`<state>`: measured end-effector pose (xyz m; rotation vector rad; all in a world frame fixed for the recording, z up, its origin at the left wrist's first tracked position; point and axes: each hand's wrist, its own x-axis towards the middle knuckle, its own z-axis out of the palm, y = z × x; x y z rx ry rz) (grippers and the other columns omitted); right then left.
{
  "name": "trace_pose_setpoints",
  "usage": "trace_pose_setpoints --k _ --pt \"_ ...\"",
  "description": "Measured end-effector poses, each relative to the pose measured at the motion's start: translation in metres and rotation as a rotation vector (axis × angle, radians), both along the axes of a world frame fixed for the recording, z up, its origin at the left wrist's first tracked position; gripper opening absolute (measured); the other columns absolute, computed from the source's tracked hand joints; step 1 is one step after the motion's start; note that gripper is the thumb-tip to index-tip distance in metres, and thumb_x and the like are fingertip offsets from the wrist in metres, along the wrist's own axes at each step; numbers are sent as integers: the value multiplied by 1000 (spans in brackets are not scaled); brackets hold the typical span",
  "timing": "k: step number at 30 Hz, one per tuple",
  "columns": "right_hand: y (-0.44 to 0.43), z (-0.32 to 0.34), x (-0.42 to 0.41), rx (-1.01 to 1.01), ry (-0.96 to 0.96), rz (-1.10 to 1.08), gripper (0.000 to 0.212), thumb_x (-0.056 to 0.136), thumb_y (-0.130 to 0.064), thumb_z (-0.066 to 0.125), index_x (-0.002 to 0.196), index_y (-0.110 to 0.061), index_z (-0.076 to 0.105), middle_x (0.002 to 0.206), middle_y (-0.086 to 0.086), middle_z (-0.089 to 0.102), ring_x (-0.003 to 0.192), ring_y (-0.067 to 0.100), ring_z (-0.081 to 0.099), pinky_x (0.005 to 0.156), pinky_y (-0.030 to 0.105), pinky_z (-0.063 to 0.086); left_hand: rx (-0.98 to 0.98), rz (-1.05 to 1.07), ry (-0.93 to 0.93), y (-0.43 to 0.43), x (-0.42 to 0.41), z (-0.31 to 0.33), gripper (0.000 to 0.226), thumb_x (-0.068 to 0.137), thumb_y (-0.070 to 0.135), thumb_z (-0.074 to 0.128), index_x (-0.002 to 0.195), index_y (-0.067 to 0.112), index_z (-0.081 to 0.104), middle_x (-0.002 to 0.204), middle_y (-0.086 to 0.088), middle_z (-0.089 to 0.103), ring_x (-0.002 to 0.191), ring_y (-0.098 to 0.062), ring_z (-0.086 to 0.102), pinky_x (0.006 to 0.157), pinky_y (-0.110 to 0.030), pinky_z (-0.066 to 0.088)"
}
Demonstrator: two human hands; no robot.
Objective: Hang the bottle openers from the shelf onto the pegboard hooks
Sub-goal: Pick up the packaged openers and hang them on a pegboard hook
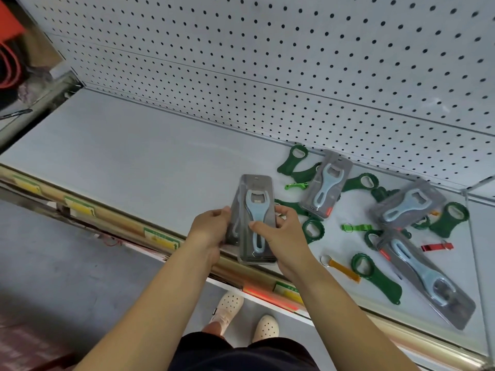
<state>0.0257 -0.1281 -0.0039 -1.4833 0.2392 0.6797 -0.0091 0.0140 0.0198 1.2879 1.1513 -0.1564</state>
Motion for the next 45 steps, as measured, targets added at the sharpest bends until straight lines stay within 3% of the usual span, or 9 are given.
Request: trace_pose_setpoints --k 2,5,16,22,28,31,35,40,45 --pt "0 -1 -2 9 -3 0 65 79 -9 82 129 -21 43 117 5 70 104 20 72 87 38 61 -68 25 -32 3 0 0 25 101 30 60 108 8 68 99 -12 76 88 -27 70 84 -43 60" --pt "-1 0 -7 68 12 2 62 82 -10 80 131 -22 44 119 4 71 103 19 73 87 38 61 -49 58 -60 7 -9 -2 24 96 19 67 118 8 64 101 -14 73 89 -30 67 91 -50 57" --pt "36 39 -31 66 -105 167 58 84 -12 79 127 -32 46 107 -5 78 93 14 77 82 41 63 -41 253 -323 59 -105 28 23 100 7 57 123 10 62 99 -7 79 83 -18 76 69 -35 59" --pt "109 85 -63 80 -267 225 52 85 -13 79 122 -29 47 108 0 76 90 15 77 73 34 63 -41 298 -460 132 -157 59 29 101 12 56 130 9 59 114 -14 76 104 -31 72 88 -45 58" --pt "217 123 -106 88 -381 211 45 86 -22 78 119 -29 48 107 -2 77 87 15 78 74 39 65 14 380 -600 239 -197 90 12 102 20 56 101 16 67 85 4 78 74 -9 74 68 -30 57" --pt "271 134 -129 102 -435 206 47 86 -21 78 121 -33 48 102 -6 78 86 14 78 71 36 64 -31 393 -668 292 -215 106 15 99 26 58 101 16 69 87 2 79 76 -9 76 59 -24 59" --pt "326 148 -150 74 -587 183 61 88 -23 78 133 -44 42 101 -9 78 90 9 76 81 39 61 -23 352 -710 347 -227 122 41 84 40 68 113 12 66 102 -6 79 86 -18 76 64 -31 60" --pt "361 174 -154 39 -746 128 67 87 -21 78 136 -47 41 99 -9 77 92 8 75 80 31 62 -49 375 -774 390 -212 133 34 78 33 75 105 13 69 94 -6 79 79 -19 75 67 -33 61" --pt "403 200 -130 10 -896 159 71 87 -21 78 139 -50 40 102 -4 75 92 8 74 78 33 62 -61 415 -826 425 -180 145 51 79 39 77 121 12 67 110 -10 77 96 -28 74 85 -49 59"
